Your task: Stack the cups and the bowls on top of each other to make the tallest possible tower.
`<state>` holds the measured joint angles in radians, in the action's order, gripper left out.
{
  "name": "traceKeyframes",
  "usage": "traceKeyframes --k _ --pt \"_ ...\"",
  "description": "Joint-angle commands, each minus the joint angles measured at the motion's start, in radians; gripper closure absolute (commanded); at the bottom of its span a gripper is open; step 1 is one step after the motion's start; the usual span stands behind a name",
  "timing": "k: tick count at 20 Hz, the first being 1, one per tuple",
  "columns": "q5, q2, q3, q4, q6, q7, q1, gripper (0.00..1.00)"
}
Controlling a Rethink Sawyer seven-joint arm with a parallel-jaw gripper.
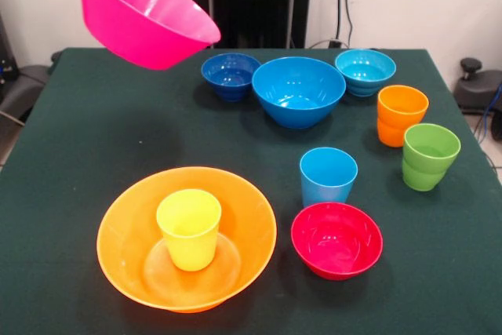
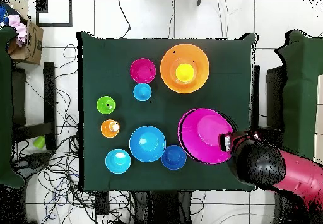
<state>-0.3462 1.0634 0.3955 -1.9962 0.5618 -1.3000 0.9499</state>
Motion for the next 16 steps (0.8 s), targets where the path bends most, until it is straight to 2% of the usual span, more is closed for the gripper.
traceKeyframes --k 1,3,5,8,11,16 --pt "-0.099 -0.113 -0.084 -0.090 -0.121 -0.179 -0.078 1.00" --pt "-0.097 -0.136 -0.088 -0.083 -0.145 -0.183 -0.083 1.00" --pt "-0.077 -0.125 -0.076 -0.090 -0.138 -0.164 -0.069 1.00" --pt "-0.024 -0.096 -0.030 -0.086 -0.082 -0.109 -0.030 1.00" --pt "-0.019 -0.167 -0.014 0.020 -0.043 -0.084 -0.027 1.00" --pt "0.015 -0.179 -0.008 0.156 0.091 -0.078 -0.069 1.00"
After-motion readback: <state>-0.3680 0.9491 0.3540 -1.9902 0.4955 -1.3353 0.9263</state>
